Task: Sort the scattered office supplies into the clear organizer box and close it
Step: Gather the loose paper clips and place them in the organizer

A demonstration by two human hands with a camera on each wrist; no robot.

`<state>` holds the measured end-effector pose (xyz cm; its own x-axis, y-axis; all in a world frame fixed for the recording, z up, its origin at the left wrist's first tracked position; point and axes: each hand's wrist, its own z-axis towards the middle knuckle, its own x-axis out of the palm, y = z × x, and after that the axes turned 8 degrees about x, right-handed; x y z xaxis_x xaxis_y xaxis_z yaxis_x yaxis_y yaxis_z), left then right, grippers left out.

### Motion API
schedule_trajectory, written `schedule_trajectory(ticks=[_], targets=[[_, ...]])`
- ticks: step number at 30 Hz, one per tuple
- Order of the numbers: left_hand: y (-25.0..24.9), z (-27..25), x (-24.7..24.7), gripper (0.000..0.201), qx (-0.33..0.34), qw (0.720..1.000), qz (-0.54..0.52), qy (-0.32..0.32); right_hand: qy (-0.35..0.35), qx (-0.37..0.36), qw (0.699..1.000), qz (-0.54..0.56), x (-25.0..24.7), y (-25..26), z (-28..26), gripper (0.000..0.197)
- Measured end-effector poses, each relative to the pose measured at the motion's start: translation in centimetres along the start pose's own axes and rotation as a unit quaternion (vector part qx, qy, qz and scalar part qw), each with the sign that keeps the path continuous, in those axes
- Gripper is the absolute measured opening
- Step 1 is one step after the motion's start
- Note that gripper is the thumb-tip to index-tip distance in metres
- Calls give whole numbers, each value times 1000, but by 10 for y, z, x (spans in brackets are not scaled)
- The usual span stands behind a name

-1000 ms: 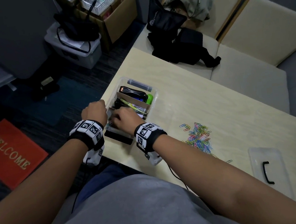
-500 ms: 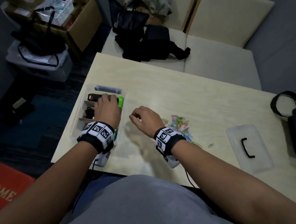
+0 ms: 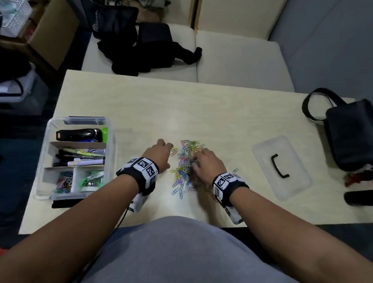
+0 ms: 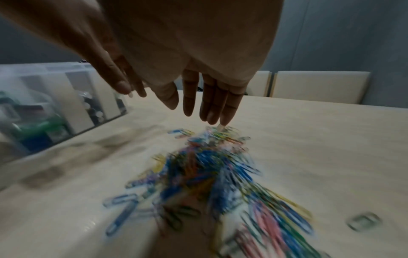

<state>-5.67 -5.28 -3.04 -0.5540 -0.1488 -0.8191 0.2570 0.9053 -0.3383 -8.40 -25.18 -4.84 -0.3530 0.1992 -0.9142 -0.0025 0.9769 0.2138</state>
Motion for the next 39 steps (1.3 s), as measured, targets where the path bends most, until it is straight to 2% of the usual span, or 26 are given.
schedule_trajectory(ticks=[3, 6, 11, 13, 19, 22, 25, 29, 32, 35, 39], targets=[[-5, 19, 13, 67, 6, 999, 3, 35, 19, 52, 998, -36, 6, -31, -4, 34], [-10, 37, 21, 68, 4, 999, 28, 45, 34, 115, 991, -58, 10, -59, -10, 36], [-24, 69, 25, 72, 3, 999, 44, 27, 89, 262, 961, 16, 20, -84, -16, 36], [-31, 79, 24, 73, 8, 999, 46, 29, 101, 246, 964, 16, 28, -85, -20, 36], [-49, 87, 38, 86, 54, 993, 87, 52, 82, 97, 992, -18, 36, -67, -23, 42], [-54, 82, 47, 82, 88, 988, 115, 54, 80, 31, 996, -32, 34, -61, -19, 48], [-55, 74, 54, 75, 111, 983, 135, 55, 60, -16, 998, -26, 30, -62, -14, 40], [-50, 65, 60, 79, 101, 987, 123, 29, 32, 26, 998, -40, 24, -74, -13, 40], [-44, 63, 58, 85, 90, 988, 124, 7, 45, 67, 995, -52, 26, -84, -15, 60], [-43, 62, 54, 87, 74, 989, 124, 20, 71, 81, 993, -55, 30, -89, -19, 72], [-45, 60, 55, 74, 63, 990, 121, 28, 91, 78, 992, -46, 34, -90, -21, 63]])
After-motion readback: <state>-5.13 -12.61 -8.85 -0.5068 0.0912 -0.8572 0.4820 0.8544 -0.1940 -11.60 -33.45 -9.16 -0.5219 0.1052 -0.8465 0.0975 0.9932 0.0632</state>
